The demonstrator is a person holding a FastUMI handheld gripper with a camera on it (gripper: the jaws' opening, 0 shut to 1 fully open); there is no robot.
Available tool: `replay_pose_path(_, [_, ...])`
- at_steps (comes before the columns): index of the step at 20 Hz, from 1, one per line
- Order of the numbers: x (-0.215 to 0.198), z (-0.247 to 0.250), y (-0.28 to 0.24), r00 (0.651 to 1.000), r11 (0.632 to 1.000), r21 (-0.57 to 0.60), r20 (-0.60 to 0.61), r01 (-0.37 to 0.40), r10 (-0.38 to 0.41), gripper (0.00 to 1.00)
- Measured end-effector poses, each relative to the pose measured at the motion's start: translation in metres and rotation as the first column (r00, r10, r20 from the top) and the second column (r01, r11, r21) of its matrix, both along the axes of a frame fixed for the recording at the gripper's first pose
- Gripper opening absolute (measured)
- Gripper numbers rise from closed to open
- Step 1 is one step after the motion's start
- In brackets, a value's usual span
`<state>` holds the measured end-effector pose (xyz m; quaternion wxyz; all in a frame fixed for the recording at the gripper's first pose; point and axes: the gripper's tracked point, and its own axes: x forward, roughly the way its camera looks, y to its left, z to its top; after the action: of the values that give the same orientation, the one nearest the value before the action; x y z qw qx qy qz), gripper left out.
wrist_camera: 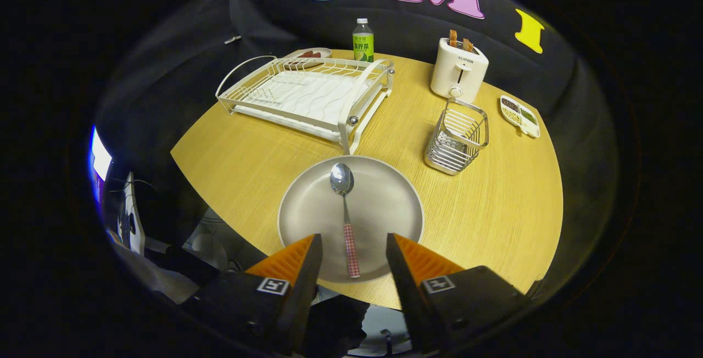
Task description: Take the plate from the dish rack, then take the spoon from the basket and place it into the plate.
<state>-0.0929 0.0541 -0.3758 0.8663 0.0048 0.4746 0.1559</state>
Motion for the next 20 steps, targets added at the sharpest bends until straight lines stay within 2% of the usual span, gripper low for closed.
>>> replay_pose_path(2, [0.003, 0.002, 0.0, 1.0, 1.0, -0.003, 0.011, 0.007, -0.007, 0.87])
replay_pose_path(6, [0.01, 0.013, 0.0, 0.999, 1.0, -0.005, 0.049, 0.022, -0.022, 0.9])
replay_pose_path(10, [0.025, 0.045, -0.008, 0.989, 0.998, -0.04, 0.146, 0.041, -0.035, 0.96])
replay_pose_path(15, [0.051, 0.105, -0.015, 0.956, 0.995, -0.007, 0.279, 0.102, -0.096, 0.99])
replay_pose_path(20, [0.07, 0.173, -0.035, 0.904, 0.988, 0.018, 0.401, 0.154, -0.148, 0.99])
